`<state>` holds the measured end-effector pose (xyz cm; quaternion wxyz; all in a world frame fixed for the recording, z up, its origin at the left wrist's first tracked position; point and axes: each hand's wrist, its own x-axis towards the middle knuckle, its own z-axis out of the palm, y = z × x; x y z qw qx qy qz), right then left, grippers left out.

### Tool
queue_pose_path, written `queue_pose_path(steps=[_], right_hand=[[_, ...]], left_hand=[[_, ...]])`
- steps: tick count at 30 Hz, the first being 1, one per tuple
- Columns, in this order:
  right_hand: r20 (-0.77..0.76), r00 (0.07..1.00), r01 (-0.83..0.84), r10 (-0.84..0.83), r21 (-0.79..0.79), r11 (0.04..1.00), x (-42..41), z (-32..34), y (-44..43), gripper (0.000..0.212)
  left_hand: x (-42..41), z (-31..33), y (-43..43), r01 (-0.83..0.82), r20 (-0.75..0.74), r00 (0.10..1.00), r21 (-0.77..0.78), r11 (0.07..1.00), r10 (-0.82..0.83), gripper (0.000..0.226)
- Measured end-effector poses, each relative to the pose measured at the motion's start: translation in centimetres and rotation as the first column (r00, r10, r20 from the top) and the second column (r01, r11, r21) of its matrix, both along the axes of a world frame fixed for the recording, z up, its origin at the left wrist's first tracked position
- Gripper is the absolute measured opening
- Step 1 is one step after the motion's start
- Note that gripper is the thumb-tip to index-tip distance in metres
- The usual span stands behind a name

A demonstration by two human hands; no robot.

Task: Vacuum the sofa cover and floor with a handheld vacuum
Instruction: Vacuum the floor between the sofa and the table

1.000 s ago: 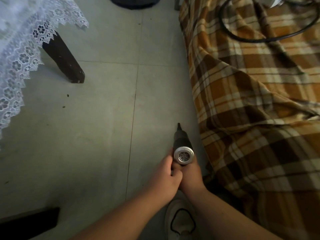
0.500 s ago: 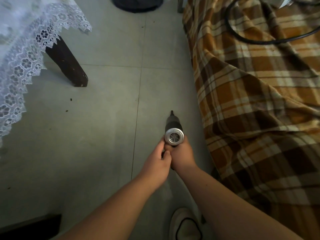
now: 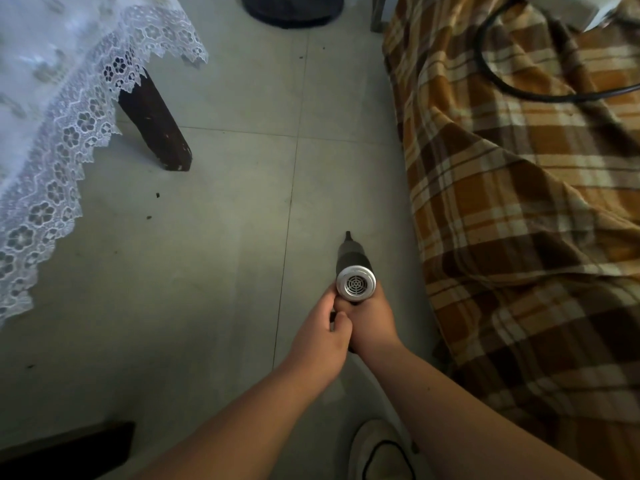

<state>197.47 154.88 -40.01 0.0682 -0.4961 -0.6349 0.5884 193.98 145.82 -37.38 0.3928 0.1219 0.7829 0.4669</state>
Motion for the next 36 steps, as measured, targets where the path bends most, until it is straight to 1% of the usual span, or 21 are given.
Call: queue_pose_path(steps=[3, 5, 8, 10, 12, 16, 18, 22, 25, 29, 31, 34, 36], right_hand=[[-0.017, 0.998, -0.054, 0.054, -0.02, 0.998, -0.7, -0.3, -0.6, 0.03], [-0.021, 0.994, -0.112, 0.111, -0.029, 0.993, -1.8, -0.5, -1.2, 0.025], [-0.02, 0.974, -0.228, 0.227, -0.041, 0.973, -4.5, -0.7, -2.8, 0.028], [-0.014, 0.955, -0.298, 0.298, -0.048, 0.953, -6.6, -0.6, -4.0, 0.029], [-0.017, 0.932, -0.363, 0.363, -0.049, 0.93, -8.4, -0.6, -5.3, 0.03], [-0.021, 0.87, -0.492, 0.492, -0.071, 0.868, -12.1, -0.6, -7.3, 0.037], [-0.032, 0.839, -0.544, 0.543, -0.057, 0.837, -13.9, -0.8, -7.9, 0.041], [-0.016, 0.717, -0.697, 0.696, -0.004, 0.717, -17.2, -1.3, -8.5, 0.046], [0.013, 0.623, -0.782, 0.783, 0.031, 0.622, -19.6, -1.3, -8.9, 0.05], [0.022, 0.568, -0.822, 0.822, 0.056, 0.567, -22.6, -1.0, -9.8, 0.045], [0.045, 0.547, -0.835, 0.836, 0.093, 0.542, -23.8, -0.9, -10.2, 0.044], [0.053, 0.568, -0.821, 0.822, 0.109, 0.56, -25.1, -1.1, -10.5, 0.046], [0.046, 0.573, -0.815, 0.818, 0.128, 0.565, -25.4, -1.5, -10.7, 0.043]], left_hand=[[-0.3, 0.0, -0.8, -0.059, 0.021, 0.998, -0.008, 0.998, 0.059, 0.056], [-0.7, 0.1, -1.4, -0.147, 0.015, 0.989, -0.025, 0.989, 0.148, 0.061], [-1.8, 0.2, -2.4, -0.309, -0.017, 0.951, -0.027, 0.951, 0.308, 0.072], [-2.8, 0.5, -3.4, -0.391, -0.038, 0.92, -0.033, 0.92, 0.389, 0.071], [-4.2, 0.7, -4.7, -0.446, -0.061, 0.895, -0.044, 0.894, 0.443, 0.062], [-7.3, 0.4, -6.7, -0.54, -0.087, 0.841, -0.084, 0.838, 0.534, 0.055], [-8.4, 0.2, -7.2, -0.59, -0.089, 0.807, -0.079, 0.804, 0.584, 0.052], [-10.2, 0.1, -7.9, -0.656, -0.093, 0.755, -0.076, 0.751, 0.649, 0.053], [-11.7, -0.4, -8.6, -0.699, -0.063, 0.715, -0.088, 0.71, 0.696, 0.054], [-14.4, -1.9, -9.7, -0.769, -0.027, 0.639, -0.047, 0.637, 0.769, 0.06], [-15.6, -2.6, -10.2, -0.787, -0.005, 0.617, -0.024, 0.617, 0.787, 0.057], [-17.0, -2.6, -10.4, -0.776, 0.007, 0.631, -0.005, 0.631, 0.776, 0.059], [-17.4, -2.4, -10.4, -0.761, -0.016, 0.649, -0.003, 0.649, 0.761, 0.06]])
